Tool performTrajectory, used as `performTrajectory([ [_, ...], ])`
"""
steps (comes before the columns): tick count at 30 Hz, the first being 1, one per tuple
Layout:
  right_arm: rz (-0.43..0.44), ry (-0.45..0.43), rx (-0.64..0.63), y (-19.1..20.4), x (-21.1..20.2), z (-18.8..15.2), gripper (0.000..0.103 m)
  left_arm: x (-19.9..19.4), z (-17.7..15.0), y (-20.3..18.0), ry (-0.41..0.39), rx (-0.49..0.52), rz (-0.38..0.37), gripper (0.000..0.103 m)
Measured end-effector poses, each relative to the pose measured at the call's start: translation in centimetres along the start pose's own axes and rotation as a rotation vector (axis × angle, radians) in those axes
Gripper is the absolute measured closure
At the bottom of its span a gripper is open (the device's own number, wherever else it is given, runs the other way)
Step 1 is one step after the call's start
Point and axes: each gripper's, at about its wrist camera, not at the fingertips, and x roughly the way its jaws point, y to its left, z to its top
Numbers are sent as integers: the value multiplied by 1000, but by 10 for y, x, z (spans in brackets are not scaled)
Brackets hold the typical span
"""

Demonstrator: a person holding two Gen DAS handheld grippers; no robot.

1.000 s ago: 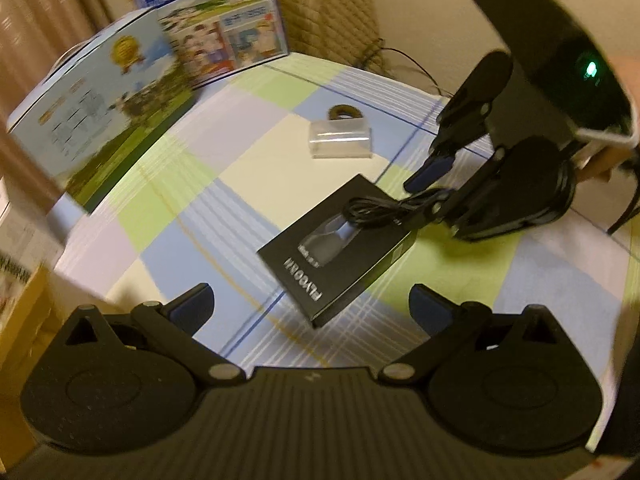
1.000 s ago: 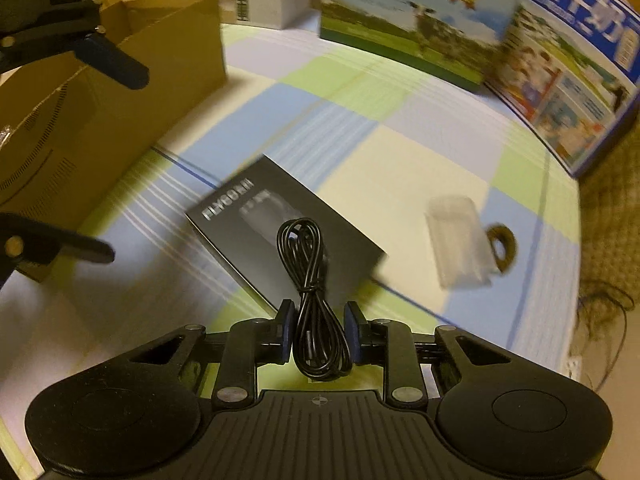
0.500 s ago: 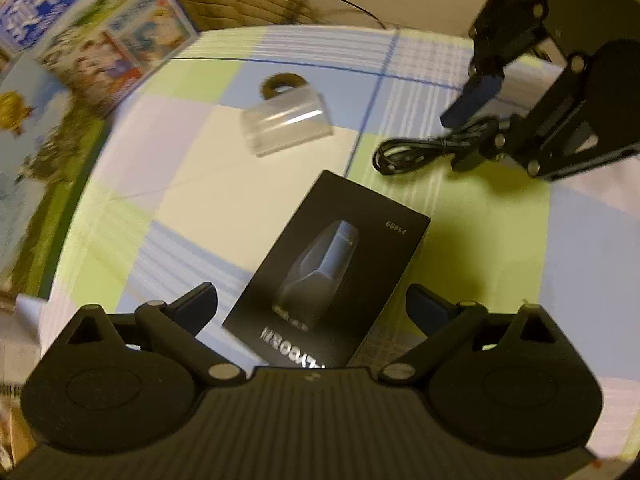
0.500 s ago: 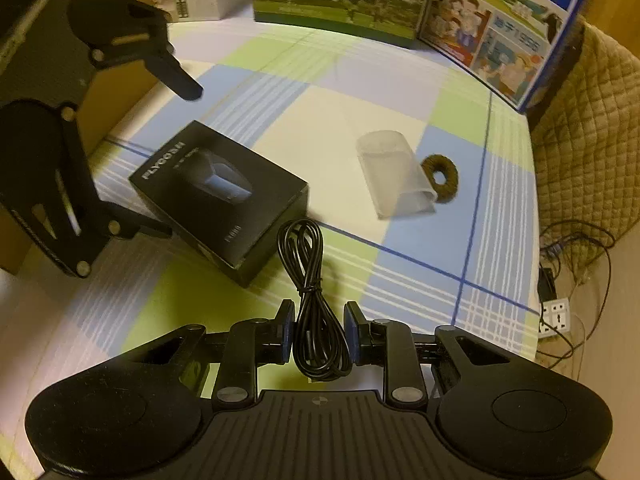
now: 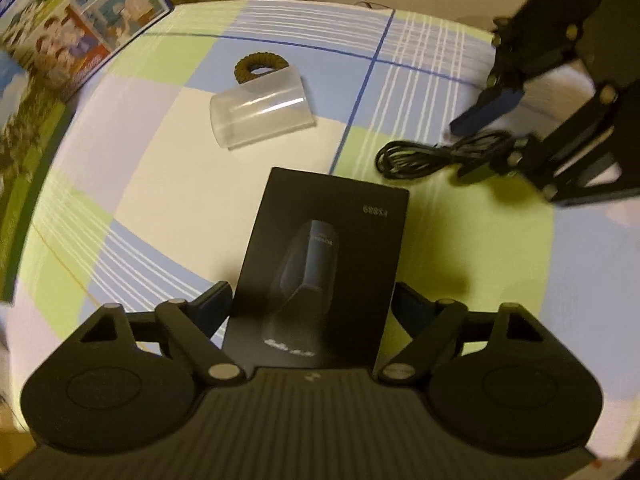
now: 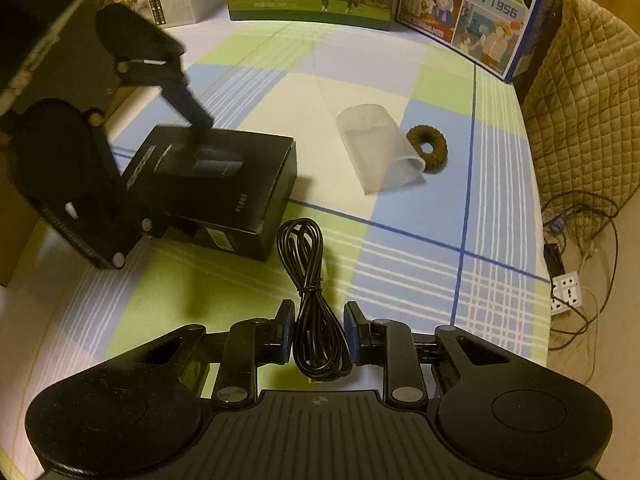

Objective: Organize objects
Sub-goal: 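Lift the black cable with the right tool while the left tool moves over the FLYCO box, then grasp the black FLYCO box with the left tool while the right tool holds the cable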

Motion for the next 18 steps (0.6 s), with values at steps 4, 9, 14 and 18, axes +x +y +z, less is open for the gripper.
performTrajectory([
  [4, 23, -4, 49, -1, -2, -4, 80, -7, -6, -8, 23, -160, -44, 21],
  [9, 33, 3, 91, 4, -7, -13, 80, -15, -14, -26, 37, -321, -68, 21],
  [14, 40, 10, 134, 6, -11, -21, 80, -19, -16, -44, 5, -303, -43, 21],
  [18, 46, 10, 165, 3, -12, -24, 80, -16, -16, -55, 7, -276, -16, 24],
])
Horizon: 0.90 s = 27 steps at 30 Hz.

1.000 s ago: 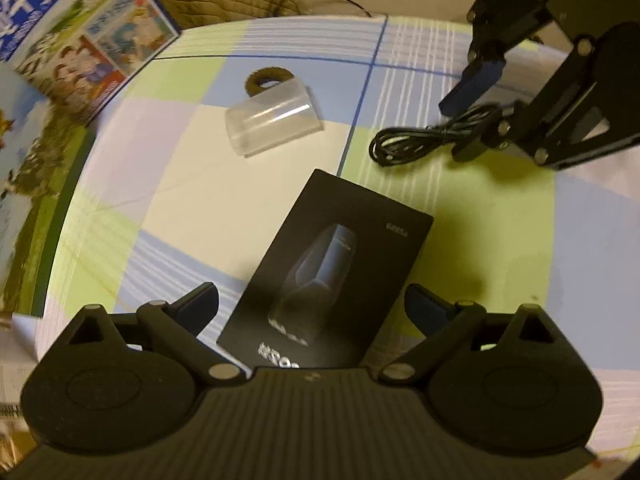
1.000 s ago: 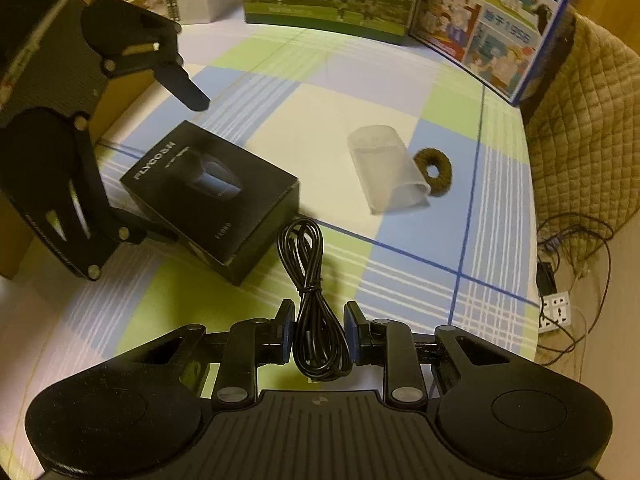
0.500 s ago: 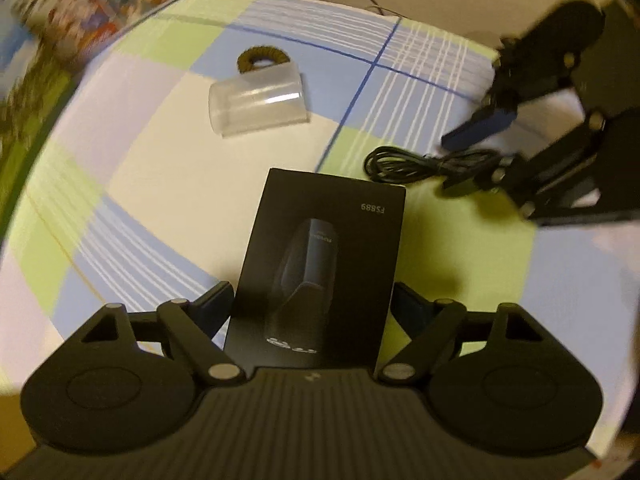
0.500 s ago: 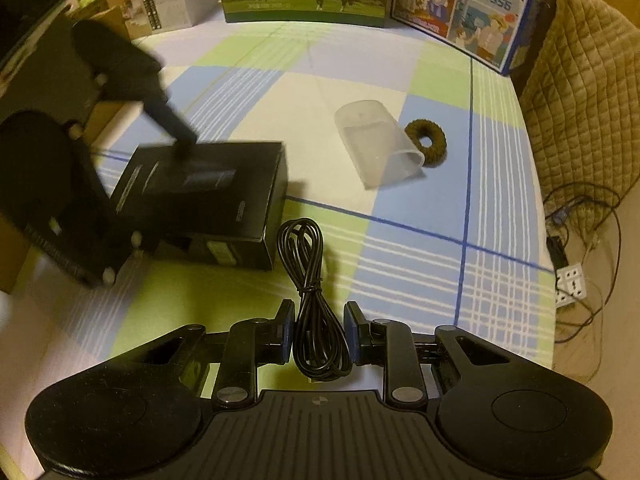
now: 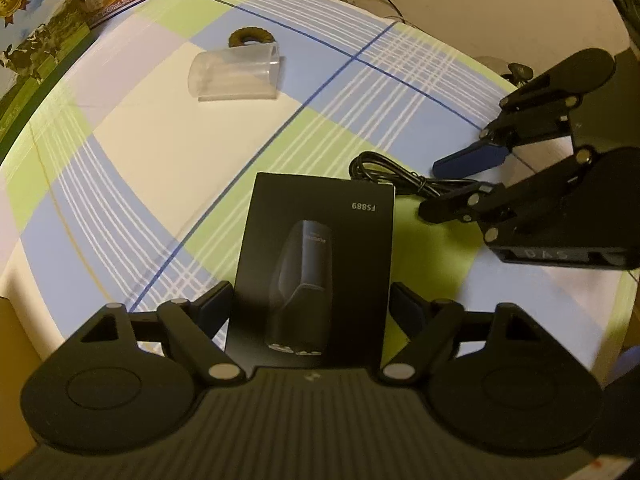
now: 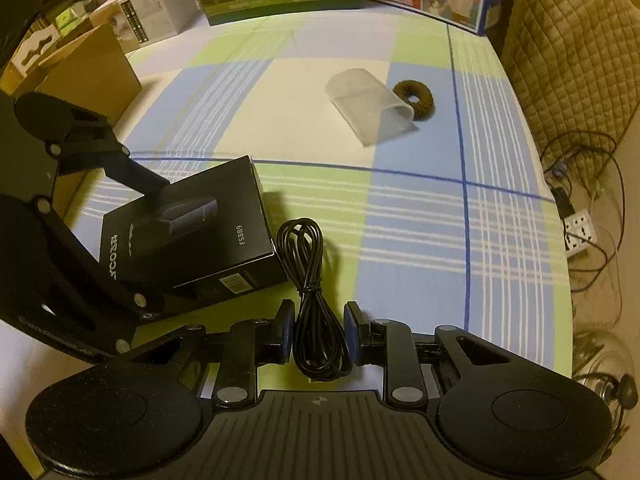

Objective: Organize objects
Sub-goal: 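Grasp the black FLYCO box with the left tool while the right tool holds the cable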

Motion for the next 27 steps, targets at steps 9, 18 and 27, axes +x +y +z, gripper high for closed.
performTrajectory([
  [9, -25, -18, 16, 3, -12, -13, 80, -13, -12, -9, -34, -125, 6, 26],
  [18, -39, -103, 54, 11, -67, -21, 80, -64, -36, -22, -141, -291, 17, 26],
  [27, -42, -202, 46, 47, -126, -31, 81, -138, -66, -44, -275, -383, 61, 26],
])
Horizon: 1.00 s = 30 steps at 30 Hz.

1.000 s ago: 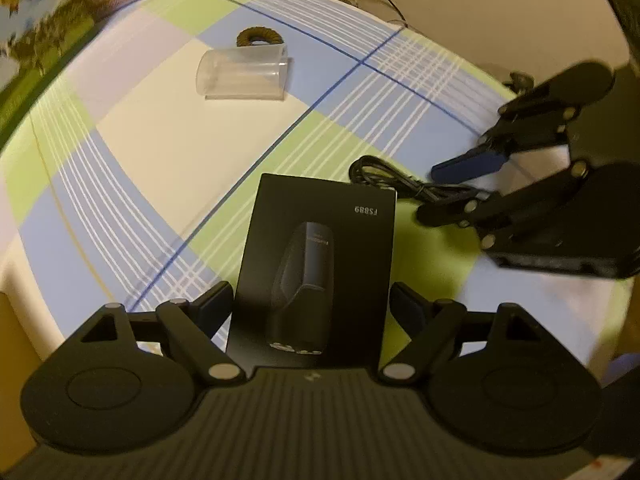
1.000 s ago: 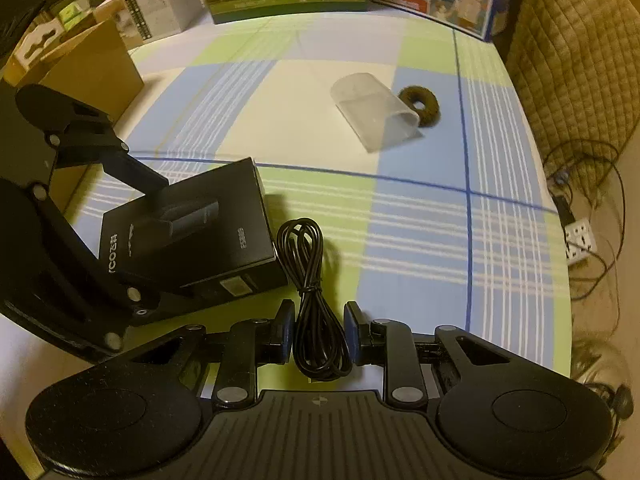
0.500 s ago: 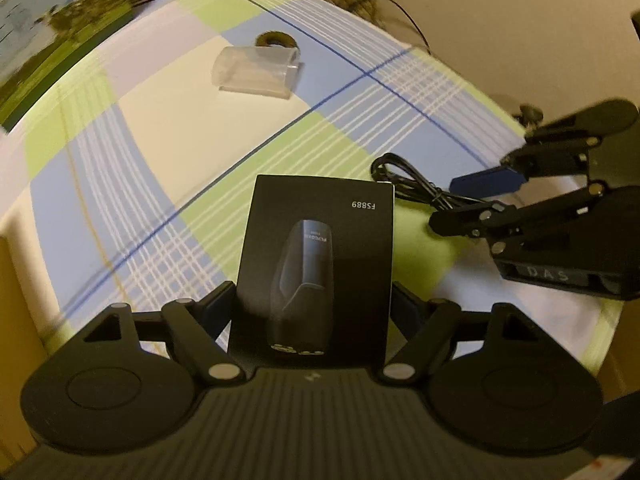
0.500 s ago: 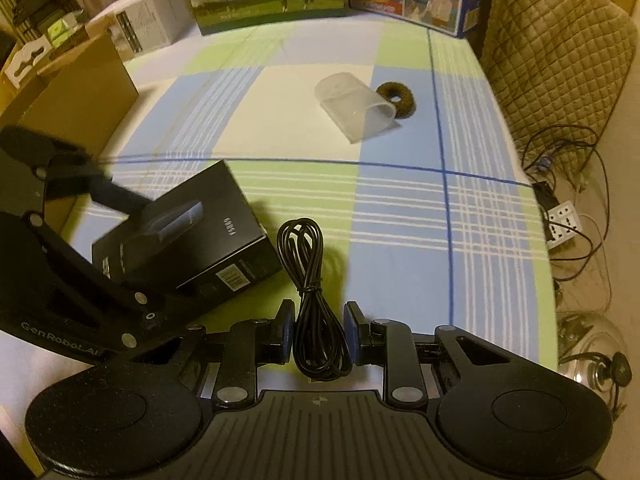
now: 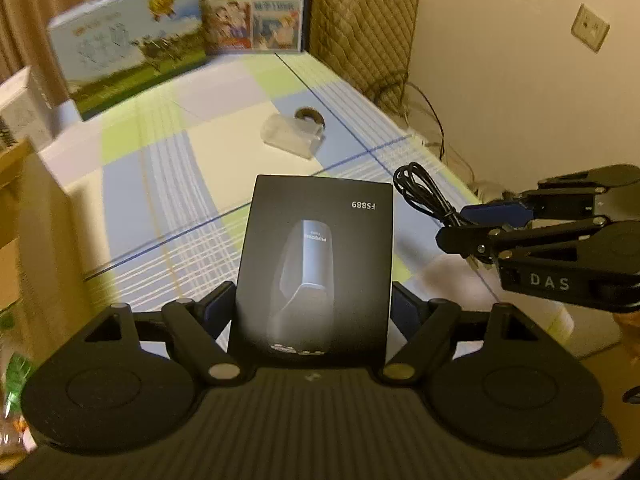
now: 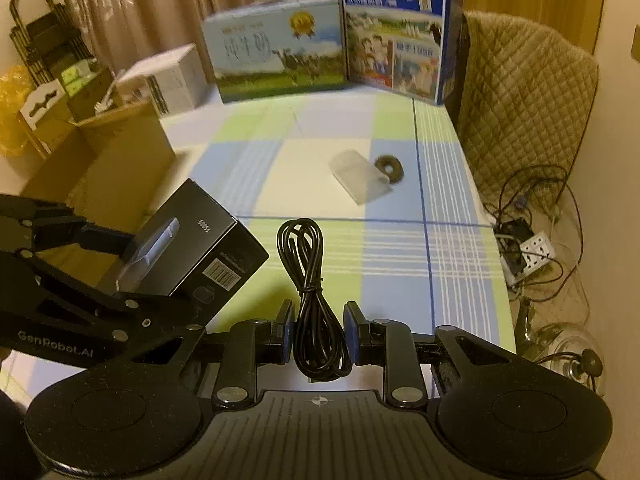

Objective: Organize objects
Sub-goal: 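Grasp the black FLYCO box with the left tool while the right tool holds the cable, then carry the FLYCO box with the left tool while the right tool carries the cable to the cardboard box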

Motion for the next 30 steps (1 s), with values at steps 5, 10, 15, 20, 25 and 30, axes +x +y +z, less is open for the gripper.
performTrajectory([
  [5, 14, -39, 12, 17, -26, -4, 81, -35, -14, -1, -48, -34, 18, 26],
  [10, 27, -70, 11, 35, -49, -11, 81, -65, -27, 3, -93, -67, 35, 26],
  [15, 34, -87, -6, 54, -65, -18, 81, -91, -39, 5, -127, -81, 53, 26],
  [20, 40, -93, -27, 69, -73, -20, 81, -111, -48, 10, -153, -94, 69, 26],
  [25, 50, -101, -45, 84, -76, -19, 81, -125, -58, 16, -169, -102, 85, 26],
  [30, 57, -105, -68, 96, -78, -17, 81, -136, -66, 23, -187, -121, 91, 26],
])
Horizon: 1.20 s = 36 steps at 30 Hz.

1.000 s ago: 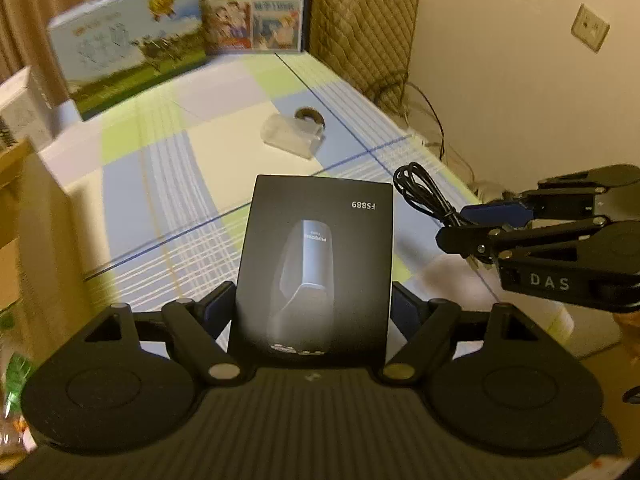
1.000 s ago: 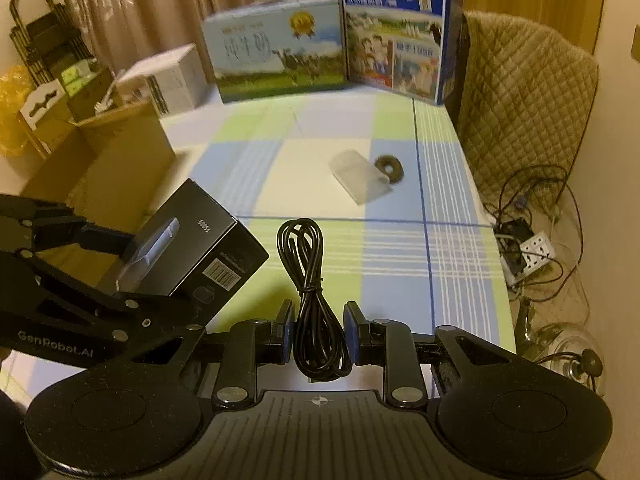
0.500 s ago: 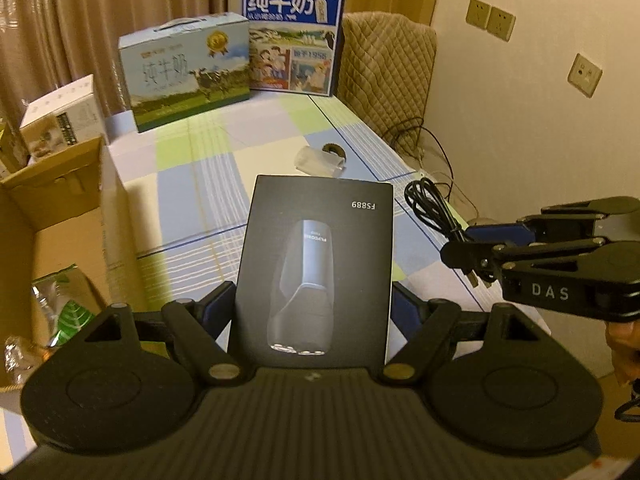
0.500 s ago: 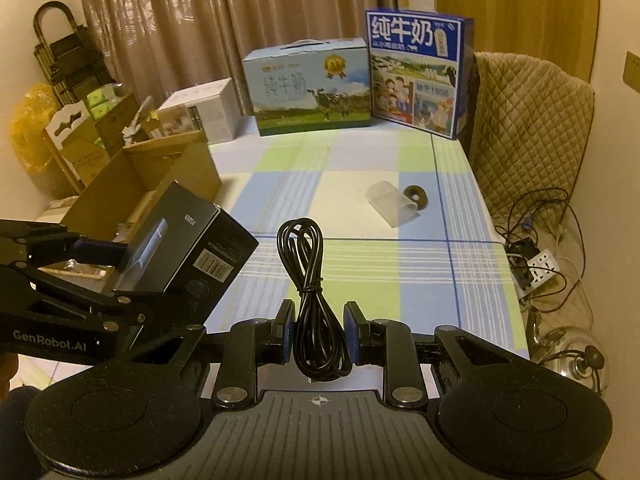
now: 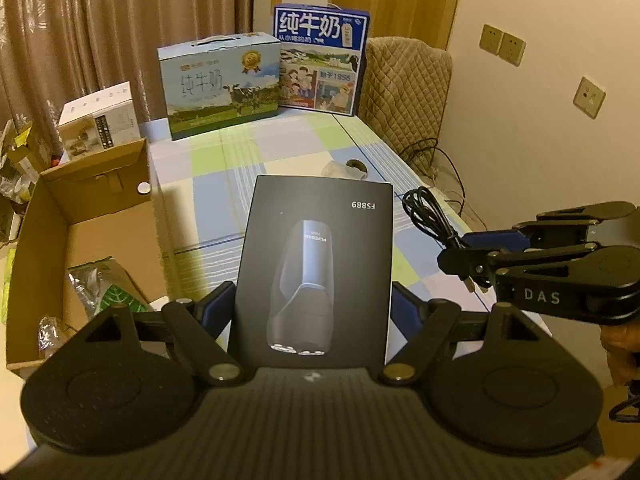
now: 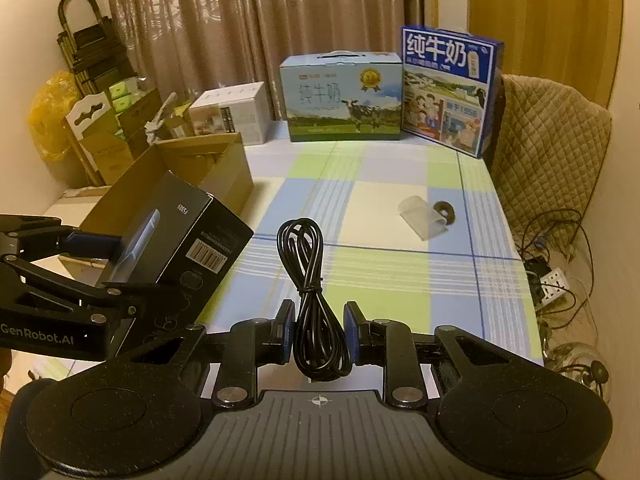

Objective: Organize objects
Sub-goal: 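Carry the FLYCO box with the left tool while the right tool carries the cable to the cardboard box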

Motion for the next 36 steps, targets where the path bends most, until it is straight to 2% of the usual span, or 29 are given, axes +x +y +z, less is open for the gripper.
performTrajectory([
  [15, 50, -4, -37, 38, 6, 5, 80, -30, -18, 33, -22, -55, 28, 26],
  [36, 155, 14, -124, 115, 34, 9, 81, -81, -64, 113, -34, -191, 155, 26],
])
